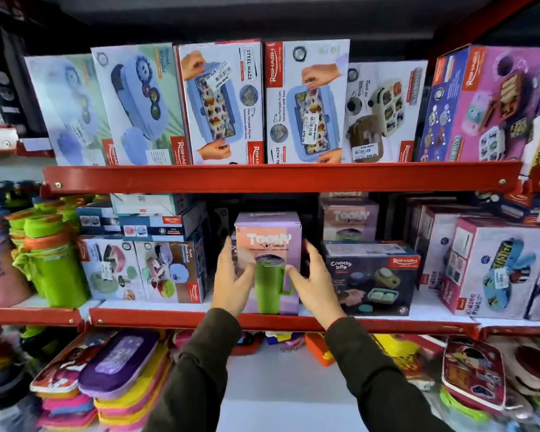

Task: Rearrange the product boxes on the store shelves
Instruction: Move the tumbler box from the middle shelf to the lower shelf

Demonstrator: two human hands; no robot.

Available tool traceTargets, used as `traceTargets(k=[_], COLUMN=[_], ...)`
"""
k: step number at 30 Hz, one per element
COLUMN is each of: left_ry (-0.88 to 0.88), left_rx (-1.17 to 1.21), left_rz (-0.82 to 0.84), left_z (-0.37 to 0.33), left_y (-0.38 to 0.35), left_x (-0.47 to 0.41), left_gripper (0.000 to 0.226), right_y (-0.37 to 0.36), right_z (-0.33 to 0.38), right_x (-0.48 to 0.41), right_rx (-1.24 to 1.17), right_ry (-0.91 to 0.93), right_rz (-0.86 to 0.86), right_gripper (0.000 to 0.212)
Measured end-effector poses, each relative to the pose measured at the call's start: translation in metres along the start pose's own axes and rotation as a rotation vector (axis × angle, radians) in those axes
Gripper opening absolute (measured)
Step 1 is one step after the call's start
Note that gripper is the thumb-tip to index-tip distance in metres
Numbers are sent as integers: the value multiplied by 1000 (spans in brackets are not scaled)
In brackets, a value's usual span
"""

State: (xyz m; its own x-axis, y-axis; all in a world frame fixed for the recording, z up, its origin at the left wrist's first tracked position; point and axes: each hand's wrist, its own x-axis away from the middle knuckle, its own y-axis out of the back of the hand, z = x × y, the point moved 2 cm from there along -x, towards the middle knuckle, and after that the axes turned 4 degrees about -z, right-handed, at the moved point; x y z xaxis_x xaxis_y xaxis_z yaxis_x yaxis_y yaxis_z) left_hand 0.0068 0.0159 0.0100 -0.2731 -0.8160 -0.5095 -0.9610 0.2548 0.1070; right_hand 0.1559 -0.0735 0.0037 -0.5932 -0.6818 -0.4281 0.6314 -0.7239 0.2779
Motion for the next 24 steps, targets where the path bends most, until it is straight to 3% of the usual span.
traceTargets(k=[3,10,24], left_ry=[31,87,-158], left_rx=[10,-26,102], left_rz=[132,47,-48], left_z=[13,27,-17], left_y=[-2,3,33], left_x=[-1,-3,56], left_gripper=[64,70,64], right_y=[-6,-5,32], right_z=[-9,-12,24], right_x=[0,7,79], right_rx=[46,24,-144], right_ry=[-1,-23,151], right_rz=[1,-38,-159], right_gripper=[72,71,63])
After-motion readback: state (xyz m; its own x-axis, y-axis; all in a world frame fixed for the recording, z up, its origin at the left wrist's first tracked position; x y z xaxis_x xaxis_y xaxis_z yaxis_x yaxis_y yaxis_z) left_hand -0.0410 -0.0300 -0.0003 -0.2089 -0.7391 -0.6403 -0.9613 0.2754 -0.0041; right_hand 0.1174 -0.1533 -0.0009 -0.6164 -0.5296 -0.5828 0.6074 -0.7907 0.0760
